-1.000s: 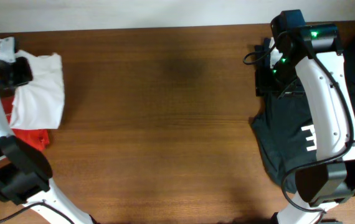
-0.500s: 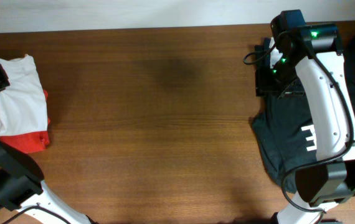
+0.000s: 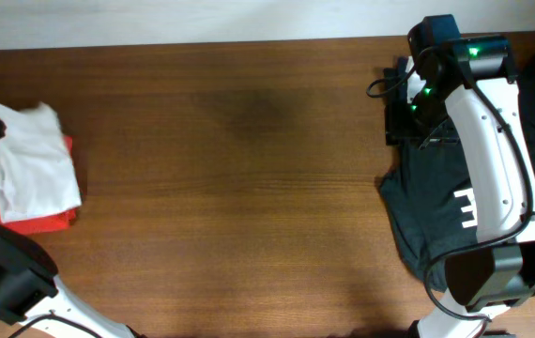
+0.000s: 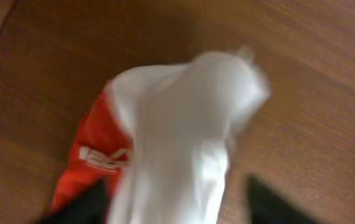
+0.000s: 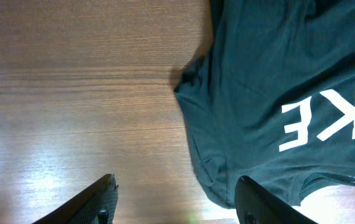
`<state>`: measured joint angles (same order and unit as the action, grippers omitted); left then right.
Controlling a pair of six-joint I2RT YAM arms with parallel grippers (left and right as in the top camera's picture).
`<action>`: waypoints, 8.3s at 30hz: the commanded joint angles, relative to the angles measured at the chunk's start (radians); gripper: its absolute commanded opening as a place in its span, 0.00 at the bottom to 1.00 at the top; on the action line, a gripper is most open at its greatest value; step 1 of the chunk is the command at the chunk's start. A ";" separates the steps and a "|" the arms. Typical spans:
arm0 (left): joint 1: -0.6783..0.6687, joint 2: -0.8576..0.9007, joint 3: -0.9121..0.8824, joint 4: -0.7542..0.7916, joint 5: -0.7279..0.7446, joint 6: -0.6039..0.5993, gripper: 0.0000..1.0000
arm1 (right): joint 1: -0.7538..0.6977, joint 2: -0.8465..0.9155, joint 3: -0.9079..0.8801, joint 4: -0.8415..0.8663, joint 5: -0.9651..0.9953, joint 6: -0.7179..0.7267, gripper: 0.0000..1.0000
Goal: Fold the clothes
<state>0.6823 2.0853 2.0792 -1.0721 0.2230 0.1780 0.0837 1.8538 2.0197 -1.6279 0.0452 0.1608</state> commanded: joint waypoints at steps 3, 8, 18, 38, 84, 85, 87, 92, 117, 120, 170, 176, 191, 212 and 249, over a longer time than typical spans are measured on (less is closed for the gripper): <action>0.008 -0.020 0.019 -0.002 0.027 -0.010 0.99 | -0.006 -0.030 0.013 -0.008 0.019 0.013 0.64; 0.006 -0.020 0.019 -0.009 0.109 -0.038 0.99 | -0.006 -0.030 0.013 -0.007 0.019 0.013 0.64; -0.304 -0.020 -0.006 -0.040 0.169 -0.038 0.99 | -0.006 -0.029 0.012 0.019 -0.076 0.012 0.80; -0.789 -0.072 -0.183 -0.616 -0.053 -0.132 0.99 | -0.261 -0.190 -0.249 -0.071 -0.303 -0.214 0.97; -0.791 -1.692 -1.025 -0.227 -0.249 -0.231 0.99 | -0.238 -1.408 -0.976 0.401 -0.292 -0.209 0.99; -0.791 -1.692 -1.025 -0.227 -0.249 -0.231 0.99 | -0.190 -1.413 -0.982 0.419 -0.258 -0.209 0.98; -0.791 -1.692 -1.025 -0.227 -0.249 -0.231 0.99 | -0.132 -1.427 -0.998 0.461 -0.222 -0.210 0.98; -0.791 -1.692 -1.025 -0.227 -0.249 -0.231 0.99 | -0.019 -1.518 -1.127 0.682 -0.182 -0.214 0.99; -0.791 -1.692 -1.025 -0.227 -0.249 -0.231 0.99 | -0.001 -1.851 -2.014 1.731 -0.040 -0.257 0.99; -0.791 -1.692 -1.025 -0.227 -0.249 -0.231 0.99 | -0.001 -1.851 -2.014 1.569 -0.041 -0.257 0.99; -0.791 -1.692 -1.037 -0.216 -0.257 -0.230 0.99 | -0.001 -1.850 -2.014 1.548 -0.044 -0.254 0.99; -0.791 -1.695 -1.155 -0.057 -0.277 -0.221 0.99 | -0.001 -1.850 -2.014 1.548 -0.044 -0.254 0.99; -0.763 -2.046 -1.691 0.703 -0.275 -0.043 0.99 | -0.001 -1.850 -2.014 1.548 -0.044 -0.254 0.99; -0.737 -2.081 -2.071 1.002 -0.211 0.016 0.99 | -0.001 -1.850 -2.014 1.548 -0.044 -0.254 0.99; -0.738 -2.079 -2.071 0.989 -0.219 0.007 0.99 | -0.001 -1.850 -2.014 1.548 -0.044 -0.254 0.99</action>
<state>-0.0620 0.0128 0.0101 -0.0750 -0.0044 0.1974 0.0769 0.0120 0.0101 -0.0742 -0.0147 -0.0868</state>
